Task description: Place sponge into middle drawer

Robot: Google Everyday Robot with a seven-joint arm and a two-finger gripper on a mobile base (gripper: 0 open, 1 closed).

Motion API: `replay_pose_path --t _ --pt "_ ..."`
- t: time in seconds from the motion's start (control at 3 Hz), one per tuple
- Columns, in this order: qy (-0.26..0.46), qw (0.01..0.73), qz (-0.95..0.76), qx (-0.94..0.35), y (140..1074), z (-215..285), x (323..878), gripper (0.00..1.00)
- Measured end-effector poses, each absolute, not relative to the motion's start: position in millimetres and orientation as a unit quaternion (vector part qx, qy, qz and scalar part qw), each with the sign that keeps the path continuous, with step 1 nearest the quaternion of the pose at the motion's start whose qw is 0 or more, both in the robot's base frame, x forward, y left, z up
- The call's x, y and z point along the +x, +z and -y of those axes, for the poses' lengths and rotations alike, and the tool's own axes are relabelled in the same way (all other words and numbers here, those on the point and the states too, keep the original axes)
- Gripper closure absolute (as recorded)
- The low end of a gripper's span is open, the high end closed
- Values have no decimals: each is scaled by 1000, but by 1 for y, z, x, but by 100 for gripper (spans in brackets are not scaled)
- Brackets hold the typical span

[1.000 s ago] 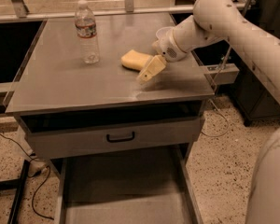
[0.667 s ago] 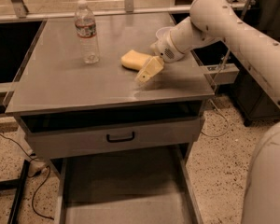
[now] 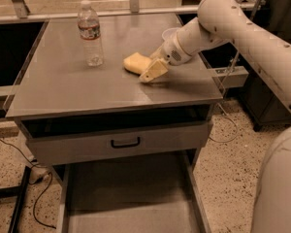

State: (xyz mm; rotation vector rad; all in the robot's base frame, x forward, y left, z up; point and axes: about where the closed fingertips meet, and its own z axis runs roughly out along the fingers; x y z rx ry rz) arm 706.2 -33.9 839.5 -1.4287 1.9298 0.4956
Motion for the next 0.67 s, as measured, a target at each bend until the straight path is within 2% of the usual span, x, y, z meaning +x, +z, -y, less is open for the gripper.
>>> replay_pose_path --t 0.67 --pt "190 338 -741 -548 839 34 706 87"
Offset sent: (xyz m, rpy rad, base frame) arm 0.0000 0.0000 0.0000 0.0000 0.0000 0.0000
